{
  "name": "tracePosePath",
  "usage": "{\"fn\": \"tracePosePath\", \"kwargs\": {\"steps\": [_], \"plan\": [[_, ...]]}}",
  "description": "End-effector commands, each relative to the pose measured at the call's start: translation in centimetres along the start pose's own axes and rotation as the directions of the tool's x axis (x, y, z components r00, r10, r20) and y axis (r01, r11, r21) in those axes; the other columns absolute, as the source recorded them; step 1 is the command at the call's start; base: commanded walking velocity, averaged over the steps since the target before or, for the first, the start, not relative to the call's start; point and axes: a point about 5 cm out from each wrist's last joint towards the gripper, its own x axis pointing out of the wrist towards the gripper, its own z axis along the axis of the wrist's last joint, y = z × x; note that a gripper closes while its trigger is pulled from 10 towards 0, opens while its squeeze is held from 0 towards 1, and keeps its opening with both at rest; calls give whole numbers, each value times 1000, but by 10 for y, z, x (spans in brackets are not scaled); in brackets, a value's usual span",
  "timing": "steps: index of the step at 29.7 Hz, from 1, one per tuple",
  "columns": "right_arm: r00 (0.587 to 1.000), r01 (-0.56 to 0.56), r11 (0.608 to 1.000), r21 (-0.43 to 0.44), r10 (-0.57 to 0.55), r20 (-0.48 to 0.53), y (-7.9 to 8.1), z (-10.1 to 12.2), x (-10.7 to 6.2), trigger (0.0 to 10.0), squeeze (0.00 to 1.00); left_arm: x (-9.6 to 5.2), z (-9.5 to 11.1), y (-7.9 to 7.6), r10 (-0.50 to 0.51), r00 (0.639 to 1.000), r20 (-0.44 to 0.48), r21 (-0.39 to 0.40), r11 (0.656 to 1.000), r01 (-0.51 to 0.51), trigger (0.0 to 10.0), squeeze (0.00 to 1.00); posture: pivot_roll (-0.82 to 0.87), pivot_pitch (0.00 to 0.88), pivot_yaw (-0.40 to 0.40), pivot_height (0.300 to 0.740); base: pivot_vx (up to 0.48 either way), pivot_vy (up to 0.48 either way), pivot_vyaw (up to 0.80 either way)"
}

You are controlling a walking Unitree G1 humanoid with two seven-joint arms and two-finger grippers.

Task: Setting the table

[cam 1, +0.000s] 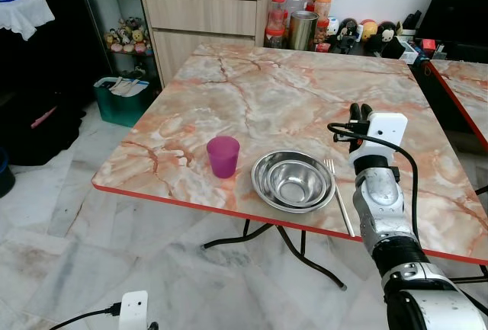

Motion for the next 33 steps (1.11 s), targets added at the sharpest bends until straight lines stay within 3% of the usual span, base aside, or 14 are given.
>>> {"fn": "tracePosePath", "kwargs": {"steps": [1,11,23,24,25,26,33], "plan": [[999,-6,1000,4,5,33,1,8,4,10000,0,0,-1,-2,-4,1000,0,10,1000,4,10000,0,69,0,-30,728,0,-375,0],[999,-24,1000,-11,24,29,1,3,-1,10000,0,0,-1,-7,1,1000,-2,19,1000,-1,10000,0,62,0,-46,728,0,-374,0],[1000,-8,1000,-7,8,-17,3,-4,-3,10000,0,0,-1,1,9,1000,-3,38,999,-8,10000,0,37,0,-14,728,0,-386,0],[1000,-3,1000,-6,3,-31,3,-6,-3,10000,678,0,0,1,8,1000,0,41,999,-8,10000,0,36,0,-14,728,0,-386,0],[1000,-3,1000,-6,3,-31,3,-6,-3,10000,678,0,0,1,8,1000,0,41,999,-8,10000,0,36,0,-14,728,0,-386,0],[999,-2,1000,-6,1,-43,4,-7,-3,10000,1000,0,1,0,7,1000,1,43,999,-7,10000,0,36,0,-14,728,0,-382,0],[998,9,1000,2,-9,-60,4,-10,-4,10000,1000,0,1,-2,3,1000,1,41,999,-3,10000,0,44,0,-11,728,0,-382,0]]}}
